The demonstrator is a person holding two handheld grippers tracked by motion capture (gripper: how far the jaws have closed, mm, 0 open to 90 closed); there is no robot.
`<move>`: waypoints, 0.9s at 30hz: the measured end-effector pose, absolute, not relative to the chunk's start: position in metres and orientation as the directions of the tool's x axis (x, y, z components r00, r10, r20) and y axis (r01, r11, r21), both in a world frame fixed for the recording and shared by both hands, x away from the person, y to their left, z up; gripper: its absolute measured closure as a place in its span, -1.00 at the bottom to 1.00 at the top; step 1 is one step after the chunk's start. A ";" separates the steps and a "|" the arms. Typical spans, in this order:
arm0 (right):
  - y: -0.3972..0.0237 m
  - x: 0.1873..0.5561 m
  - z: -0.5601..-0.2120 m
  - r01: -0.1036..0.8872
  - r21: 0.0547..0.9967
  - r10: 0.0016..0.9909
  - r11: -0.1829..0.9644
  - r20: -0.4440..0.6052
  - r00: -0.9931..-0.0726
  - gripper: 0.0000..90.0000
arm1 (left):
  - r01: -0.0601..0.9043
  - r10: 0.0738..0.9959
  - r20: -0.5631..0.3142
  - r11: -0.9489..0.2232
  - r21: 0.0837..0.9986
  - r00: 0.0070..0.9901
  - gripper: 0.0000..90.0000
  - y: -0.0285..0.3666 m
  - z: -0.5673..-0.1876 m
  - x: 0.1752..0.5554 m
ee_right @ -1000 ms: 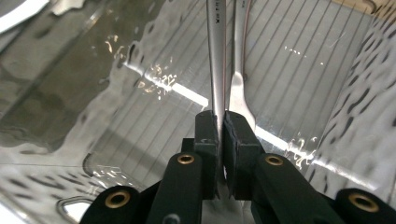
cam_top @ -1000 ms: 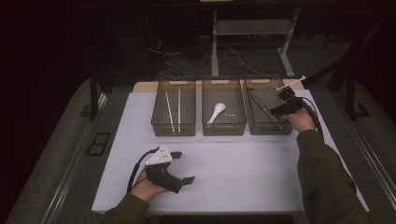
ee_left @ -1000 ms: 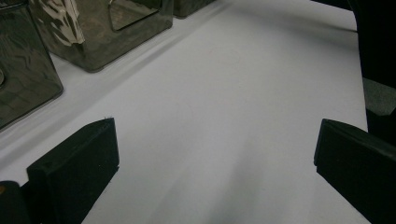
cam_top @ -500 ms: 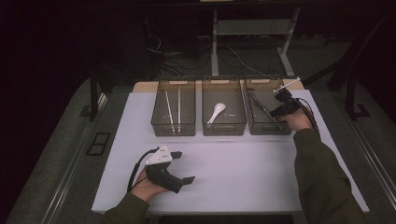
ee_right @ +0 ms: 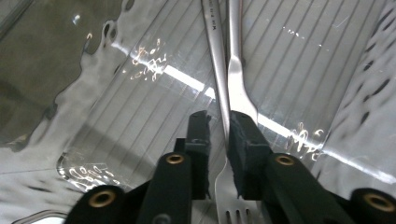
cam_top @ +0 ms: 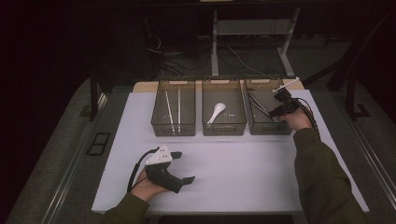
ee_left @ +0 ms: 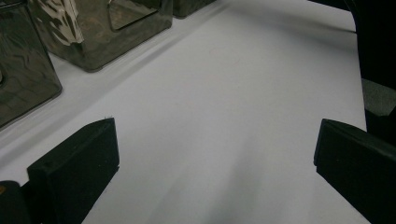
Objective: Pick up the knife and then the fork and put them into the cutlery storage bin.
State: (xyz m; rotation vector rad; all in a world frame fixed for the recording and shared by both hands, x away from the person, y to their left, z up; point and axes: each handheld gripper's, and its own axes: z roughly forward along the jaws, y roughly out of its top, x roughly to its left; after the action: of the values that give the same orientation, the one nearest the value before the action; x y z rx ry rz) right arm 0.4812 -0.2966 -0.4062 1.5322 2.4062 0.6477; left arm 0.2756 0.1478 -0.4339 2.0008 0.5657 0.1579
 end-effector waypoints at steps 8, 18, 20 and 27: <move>-0.302 0.478 -0.399 0.791 0.532 0.902 0.302 0.108 -0.417 0.28 | 0.320 0.454 -0.125 -0.384 0.866 0.882 -1.00 0.148 -0.434 0.275; -0.308 0.467 -0.381 0.736 0.628 0.889 0.252 0.151 -0.433 0.01 | 0.321 0.456 -0.125 -0.385 0.865 0.881 -1.00 0.148 -0.434 0.275; -0.309 0.464 -0.378 0.719 0.646 0.883 0.256 0.147 -0.446 -0.01 | 0.321 0.456 -0.123 -0.386 0.865 0.881 -1.00 0.148 -0.434 0.276; -0.309 0.450 -0.365 0.674 0.692 0.876 0.259 0.124 -0.465 -0.08 | 0.321 0.459 -0.123 -0.383 0.866 0.880 -1.00 0.149 -0.433 0.276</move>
State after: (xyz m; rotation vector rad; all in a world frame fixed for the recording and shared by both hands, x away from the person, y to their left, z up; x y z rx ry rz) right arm 0.4499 -0.3092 -0.3649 1.4315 2.2493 1.0137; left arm 0.2756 0.1492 -0.4332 2.0014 0.5686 0.1658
